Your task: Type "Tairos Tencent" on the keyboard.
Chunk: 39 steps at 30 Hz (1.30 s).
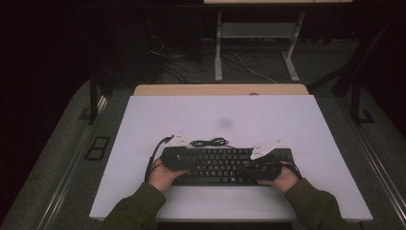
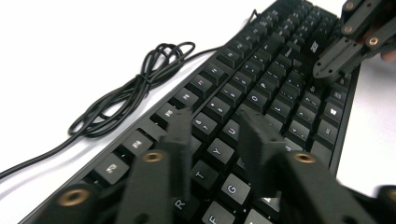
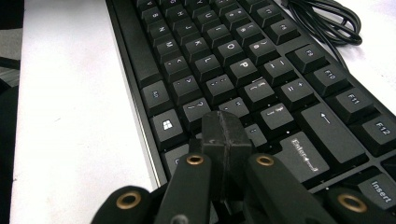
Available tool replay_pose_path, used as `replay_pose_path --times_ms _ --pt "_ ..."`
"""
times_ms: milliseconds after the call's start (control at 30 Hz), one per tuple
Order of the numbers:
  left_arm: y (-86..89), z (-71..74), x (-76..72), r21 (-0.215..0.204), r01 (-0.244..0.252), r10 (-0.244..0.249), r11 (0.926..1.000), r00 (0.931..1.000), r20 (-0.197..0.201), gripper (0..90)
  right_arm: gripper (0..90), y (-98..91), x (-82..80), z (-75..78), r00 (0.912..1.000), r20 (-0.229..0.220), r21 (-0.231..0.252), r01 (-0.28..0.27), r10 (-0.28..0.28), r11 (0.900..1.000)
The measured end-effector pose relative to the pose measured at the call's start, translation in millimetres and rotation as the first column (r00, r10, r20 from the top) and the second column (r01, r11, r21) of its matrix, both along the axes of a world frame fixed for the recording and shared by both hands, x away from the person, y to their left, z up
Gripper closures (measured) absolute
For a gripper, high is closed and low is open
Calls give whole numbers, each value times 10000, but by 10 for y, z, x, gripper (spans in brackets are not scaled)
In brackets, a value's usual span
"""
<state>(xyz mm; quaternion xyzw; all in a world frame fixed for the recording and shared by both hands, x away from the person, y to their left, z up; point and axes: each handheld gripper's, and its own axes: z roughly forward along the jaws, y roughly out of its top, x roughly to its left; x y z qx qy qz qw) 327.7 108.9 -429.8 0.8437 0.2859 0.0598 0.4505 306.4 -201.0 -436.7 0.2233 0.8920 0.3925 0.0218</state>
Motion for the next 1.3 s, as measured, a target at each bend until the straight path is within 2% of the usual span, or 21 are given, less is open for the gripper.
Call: replay_pose_path --times_ms 233,567,900,967,1233,1300 --pt "9 -15 0 370 29 -26 9993 10000 -87 889 893 -1 -2 -2 10000 -22 8 26 -26 10000" --pt "16 -49 7 749 97 -85 9971 9998 -162 890 893 -1 -4 -2 10000 -2 5 36 -36 10000" --pt "12 -57 -1 740 94 -82 9972 9998 -164 889 893 0 -5 -1 10000 10 -5 37 -37 10000" --pt "8 -70 1 874 129 -116 9961 9998 -157 890 893 0 -5 -1 10000 14 -5 40 -40 10000" --pt "19 -61 -1 706 93 -79 9975 9998 -196 889 893 0 -5 -2 10000 15 -4 40 -40 10000" --pt "24 -36 -11 588 114 -110 9982 9999 -69 889 893 0 -6 -1 10000 14 -3 42 -42 10000"
